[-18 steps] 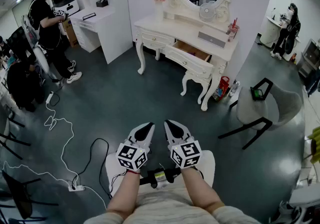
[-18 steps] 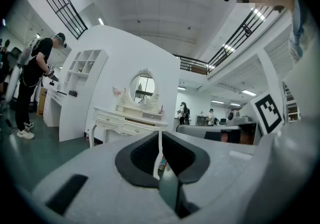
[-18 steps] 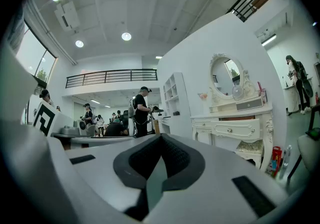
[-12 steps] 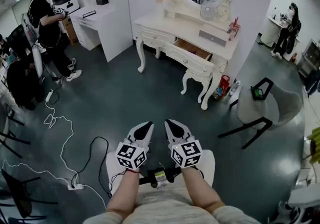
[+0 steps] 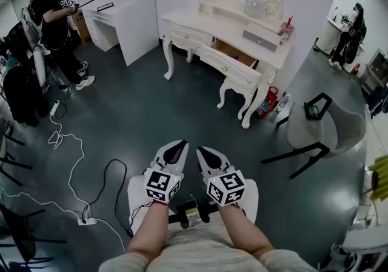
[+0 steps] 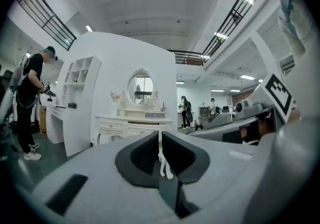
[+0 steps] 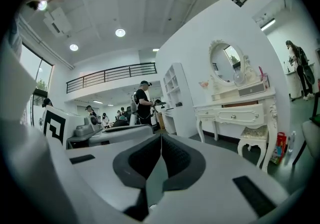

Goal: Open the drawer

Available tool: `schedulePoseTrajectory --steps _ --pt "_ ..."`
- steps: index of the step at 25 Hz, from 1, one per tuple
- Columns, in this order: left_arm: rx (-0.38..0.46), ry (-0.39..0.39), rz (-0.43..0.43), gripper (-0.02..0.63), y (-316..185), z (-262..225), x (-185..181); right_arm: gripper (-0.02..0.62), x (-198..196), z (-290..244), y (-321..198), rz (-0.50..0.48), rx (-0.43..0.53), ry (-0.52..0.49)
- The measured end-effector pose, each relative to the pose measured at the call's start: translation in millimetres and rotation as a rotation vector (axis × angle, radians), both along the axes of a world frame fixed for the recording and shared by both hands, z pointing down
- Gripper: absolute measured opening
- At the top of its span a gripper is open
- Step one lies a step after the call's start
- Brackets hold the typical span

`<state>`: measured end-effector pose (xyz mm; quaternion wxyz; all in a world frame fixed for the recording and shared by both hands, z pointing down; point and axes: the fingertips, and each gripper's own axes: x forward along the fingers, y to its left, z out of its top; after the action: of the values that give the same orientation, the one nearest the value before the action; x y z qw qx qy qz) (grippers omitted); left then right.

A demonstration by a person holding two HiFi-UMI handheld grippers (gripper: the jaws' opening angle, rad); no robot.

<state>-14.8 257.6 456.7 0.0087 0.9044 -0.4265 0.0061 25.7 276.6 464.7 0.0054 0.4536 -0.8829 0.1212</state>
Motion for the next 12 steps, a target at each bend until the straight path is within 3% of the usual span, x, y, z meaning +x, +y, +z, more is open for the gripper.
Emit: schedulePoseTrajectory --steps 6,12 --pt "0.080 -0.151 0.046 0.031 -22.3 0.4 21.3 0.011 13.4 12.0 -15.7 0.033 -0.051 0.002" --pt "0.046 -0.158 0.039 0.031 -55.4 7.4 21.0 0.011 22.5 2.9 -43.8 0.070 0.006 0.007"
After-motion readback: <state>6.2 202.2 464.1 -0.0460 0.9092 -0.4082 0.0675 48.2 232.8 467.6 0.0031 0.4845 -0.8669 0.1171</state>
